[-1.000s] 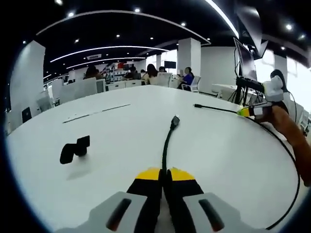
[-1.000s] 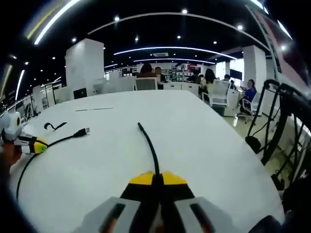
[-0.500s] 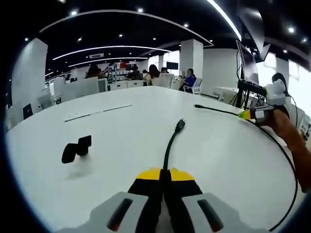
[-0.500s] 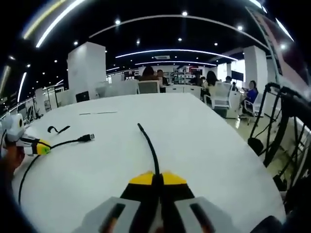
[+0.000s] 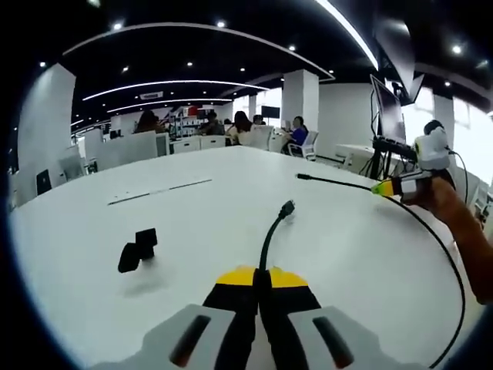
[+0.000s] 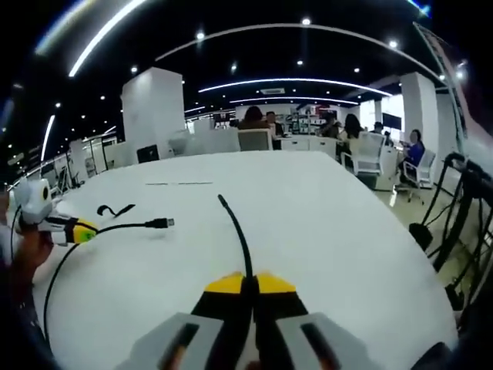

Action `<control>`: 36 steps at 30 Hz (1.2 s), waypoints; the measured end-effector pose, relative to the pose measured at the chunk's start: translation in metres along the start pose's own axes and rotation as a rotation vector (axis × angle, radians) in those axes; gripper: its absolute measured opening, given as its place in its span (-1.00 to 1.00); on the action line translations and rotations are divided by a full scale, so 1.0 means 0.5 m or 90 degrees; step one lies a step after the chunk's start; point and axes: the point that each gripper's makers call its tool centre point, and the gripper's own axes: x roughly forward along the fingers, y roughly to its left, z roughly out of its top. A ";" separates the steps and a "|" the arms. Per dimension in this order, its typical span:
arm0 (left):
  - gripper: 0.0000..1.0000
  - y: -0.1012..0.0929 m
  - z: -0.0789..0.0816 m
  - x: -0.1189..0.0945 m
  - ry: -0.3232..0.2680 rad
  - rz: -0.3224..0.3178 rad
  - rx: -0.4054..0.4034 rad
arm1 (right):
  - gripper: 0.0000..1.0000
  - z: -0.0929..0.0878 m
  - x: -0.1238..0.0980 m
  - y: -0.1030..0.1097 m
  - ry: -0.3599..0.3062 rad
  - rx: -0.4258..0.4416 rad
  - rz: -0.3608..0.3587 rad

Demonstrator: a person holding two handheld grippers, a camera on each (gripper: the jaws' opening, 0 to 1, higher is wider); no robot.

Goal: Find the charging cable on the desk, coil it up and secure with Velcro.

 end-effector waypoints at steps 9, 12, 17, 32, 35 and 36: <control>-0.93 0.047 0.042 -0.046 -0.027 -0.003 0.035 | -0.91 0.038 0.013 0.083 -0.022 -0.013 0.037; -0.93 0.061 0.050 -0.058 -0.035 -0.008 0.039 | -0.91 0.050 0.021 0.110 -0.028 -0.026 0.043; -0.93 0.088 0.053 -0.073 -0.039 -0.015 0.044 | -0.91 0.072 0.030 0.152 -0.041 -0.038 0.063; -0.93 0.203 0.046 -0.111 -0.042 -0.006 0.053 | -0.91 0.111 0.094 0.286 -0.039 -0.074 0.161; -0.93 0.223 0.047 -0.107 -0.043 -0.012 0.052 | -0.91 0.117 0.107 0.308 -0.040 -0.085 0.177; -0.93 0.229 0.048 -0.104 -0.044 -0.013 0.054 | -0.91 0.119 0.111 0.314 -0.040 -0.088 0.183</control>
